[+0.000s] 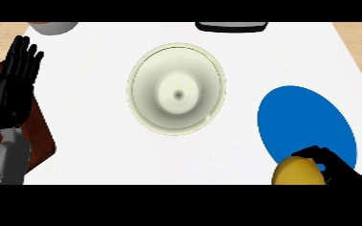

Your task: Pick the lemon from the plate and place it in the bowl

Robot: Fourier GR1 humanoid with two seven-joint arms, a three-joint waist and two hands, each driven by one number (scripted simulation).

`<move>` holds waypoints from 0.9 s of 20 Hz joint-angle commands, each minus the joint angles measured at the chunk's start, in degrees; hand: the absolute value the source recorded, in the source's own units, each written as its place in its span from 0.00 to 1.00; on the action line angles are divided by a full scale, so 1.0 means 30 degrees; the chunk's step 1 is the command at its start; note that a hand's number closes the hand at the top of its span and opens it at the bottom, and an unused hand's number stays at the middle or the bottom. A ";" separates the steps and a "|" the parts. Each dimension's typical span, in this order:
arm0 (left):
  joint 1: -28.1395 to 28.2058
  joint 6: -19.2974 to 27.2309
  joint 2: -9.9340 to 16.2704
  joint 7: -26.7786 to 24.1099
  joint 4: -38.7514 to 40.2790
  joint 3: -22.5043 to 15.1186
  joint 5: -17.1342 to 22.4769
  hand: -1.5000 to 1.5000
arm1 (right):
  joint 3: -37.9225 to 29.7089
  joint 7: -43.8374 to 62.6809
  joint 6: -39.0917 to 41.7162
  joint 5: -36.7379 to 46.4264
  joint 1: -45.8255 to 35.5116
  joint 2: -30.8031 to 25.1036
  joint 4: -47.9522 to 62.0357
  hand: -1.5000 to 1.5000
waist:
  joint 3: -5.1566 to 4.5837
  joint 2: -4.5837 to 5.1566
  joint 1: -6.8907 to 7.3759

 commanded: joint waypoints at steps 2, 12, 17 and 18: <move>0.0121 -0.0165 0.0039 -0.0195 -0.0019 -0.0251 -0.0250 0.50 | 0.2111 0.4281 0.3714 0.1668 -0.4665 0.2290 -0.2191 1.00 | -0.0008 0.0026 0.0530; -0.1322 -0.0268 0.0059 -0.0432 0.1334 -0.0120 -0.0112 0.50 | 0.1185 1.0361 0.4116 -0.2831 -1.4784 0.2807 0.5573 1.00 | 0.0103 0.0151 0.0562; -0.0163 -0.0277 -0.0489 -0.0929 0.0973 -0.0421 -0.0258 0.50 | 0.0866 1.0473 0.1721 -0.4213 -1.7111 0.2813 1.0548 1.00 | 0.0151 0.0102 0.0523; -0.0729 -0.0097 -0.0223 -0.0337 0.0953 -0.0290 -0.0274 0.50 | 0.0030 1.0542 0.2087 -0.5097 -1.8068 0.2814 1.0931 1.00 | 0.0160 0.0087 0.0450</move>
